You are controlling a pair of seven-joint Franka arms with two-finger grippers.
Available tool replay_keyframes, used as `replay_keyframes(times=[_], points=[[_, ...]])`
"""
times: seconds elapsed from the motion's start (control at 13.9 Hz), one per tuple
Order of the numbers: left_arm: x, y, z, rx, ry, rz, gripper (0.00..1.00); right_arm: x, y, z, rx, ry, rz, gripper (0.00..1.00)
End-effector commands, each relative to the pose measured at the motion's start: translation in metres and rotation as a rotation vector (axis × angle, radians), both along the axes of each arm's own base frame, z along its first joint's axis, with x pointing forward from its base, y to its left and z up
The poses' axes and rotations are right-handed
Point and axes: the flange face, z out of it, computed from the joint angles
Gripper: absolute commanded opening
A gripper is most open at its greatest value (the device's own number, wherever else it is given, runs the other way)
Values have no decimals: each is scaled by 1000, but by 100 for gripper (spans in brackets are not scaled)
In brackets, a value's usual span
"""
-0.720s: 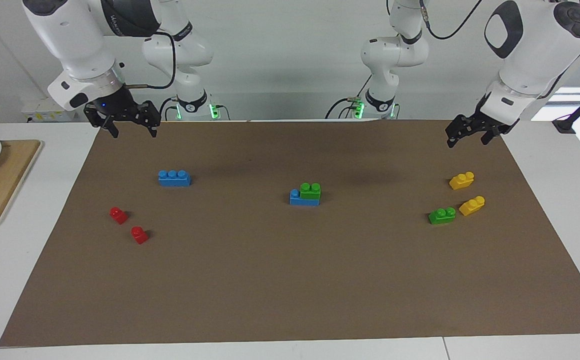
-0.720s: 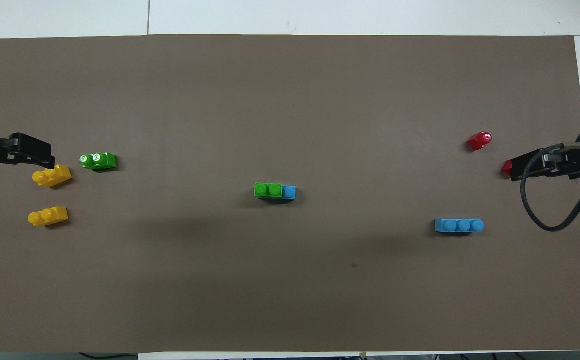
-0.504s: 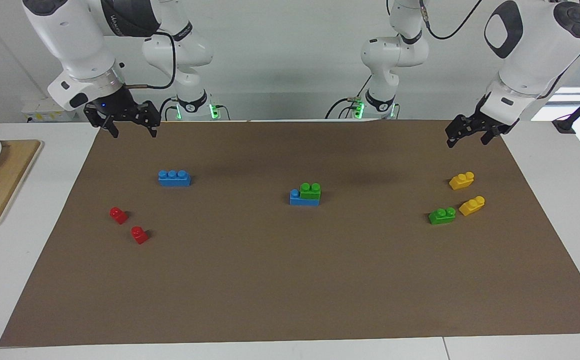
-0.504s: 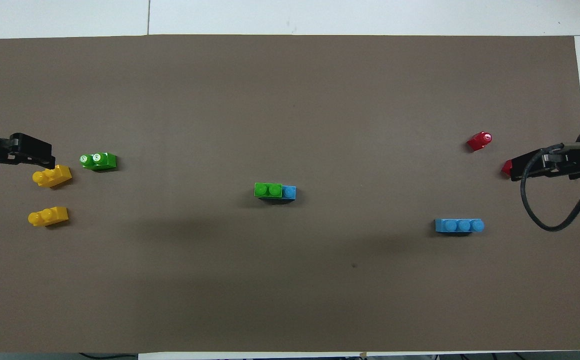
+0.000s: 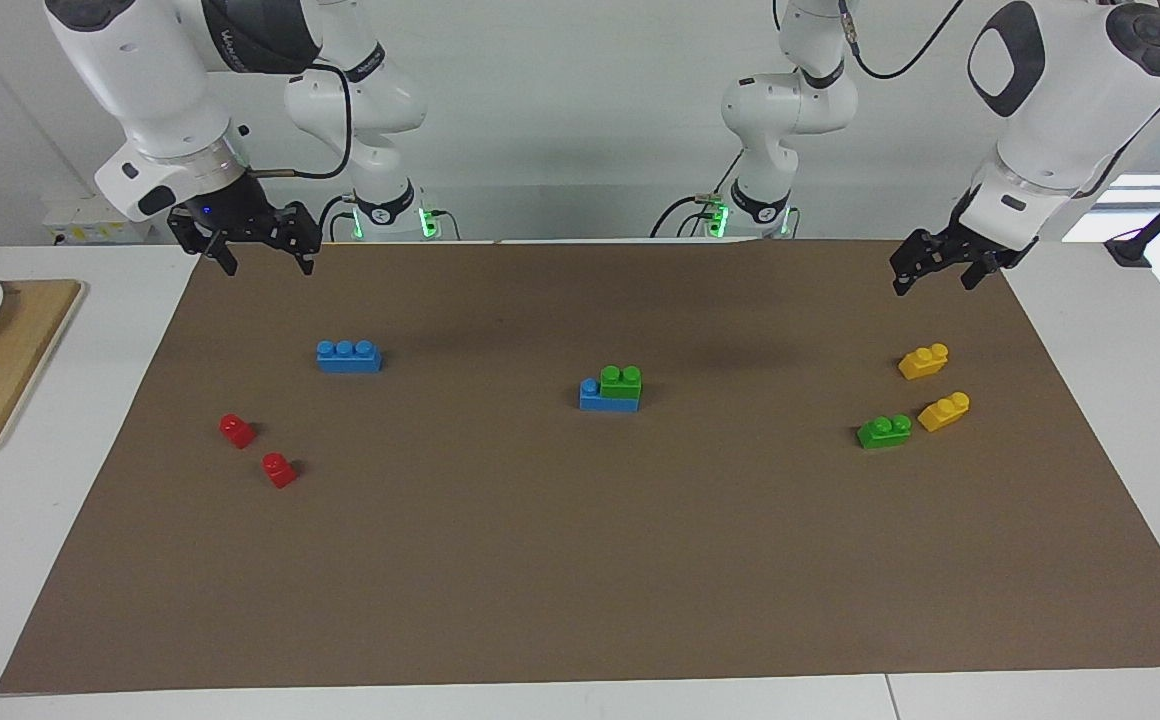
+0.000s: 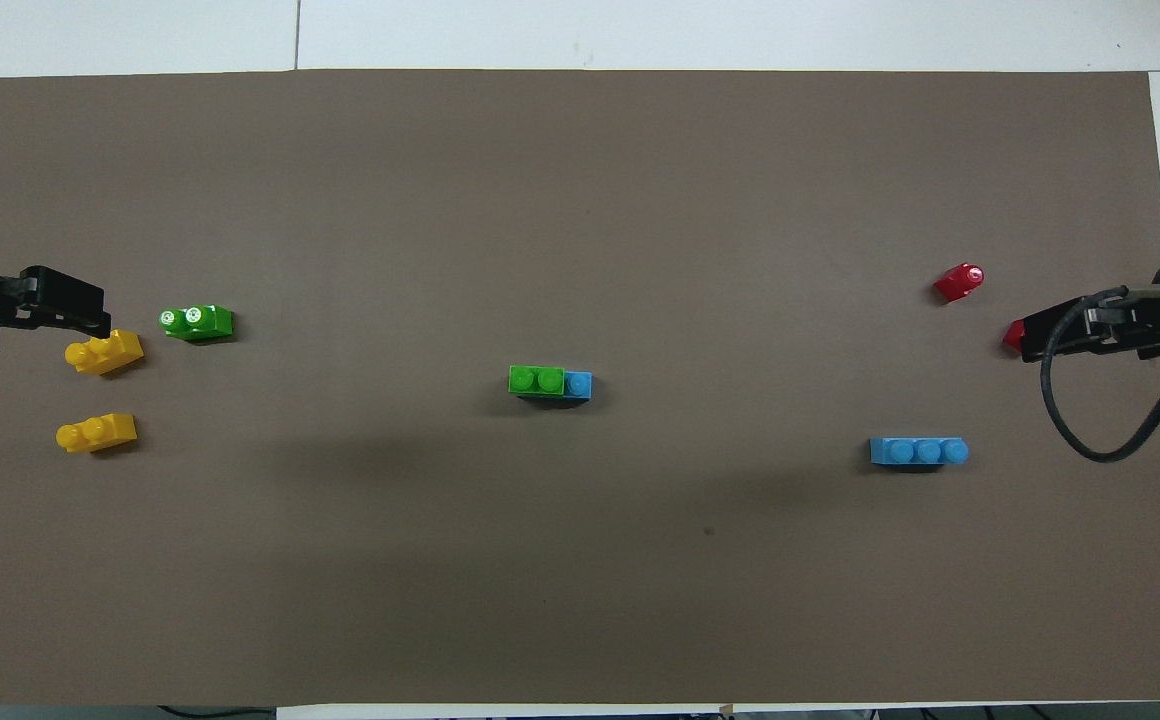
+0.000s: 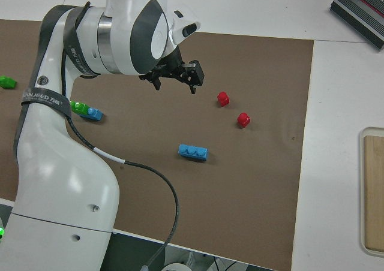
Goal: Remove green block with left arm and hold with right
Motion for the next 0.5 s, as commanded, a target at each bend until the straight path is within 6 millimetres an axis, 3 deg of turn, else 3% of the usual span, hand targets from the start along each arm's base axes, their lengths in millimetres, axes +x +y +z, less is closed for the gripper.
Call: replay_keyframes(times=[0.0,0.43], points=[[4,1,1,-12,-9,-11,100,1,2,2,-16,-3,-162,100],[4,5,2,-10,-47,-2,100,2,18,1,38,17,-734,97]])
